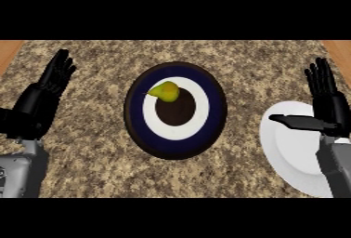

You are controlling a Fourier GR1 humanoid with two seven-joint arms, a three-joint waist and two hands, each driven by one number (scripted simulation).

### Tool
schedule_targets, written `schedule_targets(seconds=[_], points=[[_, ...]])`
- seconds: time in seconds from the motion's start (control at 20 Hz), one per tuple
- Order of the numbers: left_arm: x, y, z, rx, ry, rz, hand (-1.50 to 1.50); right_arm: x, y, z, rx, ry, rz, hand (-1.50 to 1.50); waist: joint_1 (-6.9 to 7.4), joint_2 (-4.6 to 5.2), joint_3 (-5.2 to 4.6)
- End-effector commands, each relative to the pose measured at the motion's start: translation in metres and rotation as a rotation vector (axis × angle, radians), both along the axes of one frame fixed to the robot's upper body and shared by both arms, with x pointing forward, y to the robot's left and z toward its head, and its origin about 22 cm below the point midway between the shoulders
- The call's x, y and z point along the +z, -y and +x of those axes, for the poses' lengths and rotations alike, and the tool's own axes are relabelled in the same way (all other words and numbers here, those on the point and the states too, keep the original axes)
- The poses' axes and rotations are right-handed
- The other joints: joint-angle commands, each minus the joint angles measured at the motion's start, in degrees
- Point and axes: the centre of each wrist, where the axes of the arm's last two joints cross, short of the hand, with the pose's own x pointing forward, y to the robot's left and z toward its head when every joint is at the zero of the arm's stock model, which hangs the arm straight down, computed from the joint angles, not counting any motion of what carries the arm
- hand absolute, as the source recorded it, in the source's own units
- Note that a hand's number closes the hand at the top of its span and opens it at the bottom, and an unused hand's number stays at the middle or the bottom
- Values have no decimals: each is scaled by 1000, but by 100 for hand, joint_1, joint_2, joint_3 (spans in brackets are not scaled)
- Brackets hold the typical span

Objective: Pick the pear from the plate and place it in the plate

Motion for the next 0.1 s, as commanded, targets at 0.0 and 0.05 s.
schedule_targets(seconds=[0.0,0.05], points=[[-4,-20,-7,10,-13,-1,0,-11,19,-6,-27,21,-36,-150,14,1,0],[18,-14,3,-13,-1,-11,0,-18,33,-12,-58,17,-48,-150,12,3,1]])
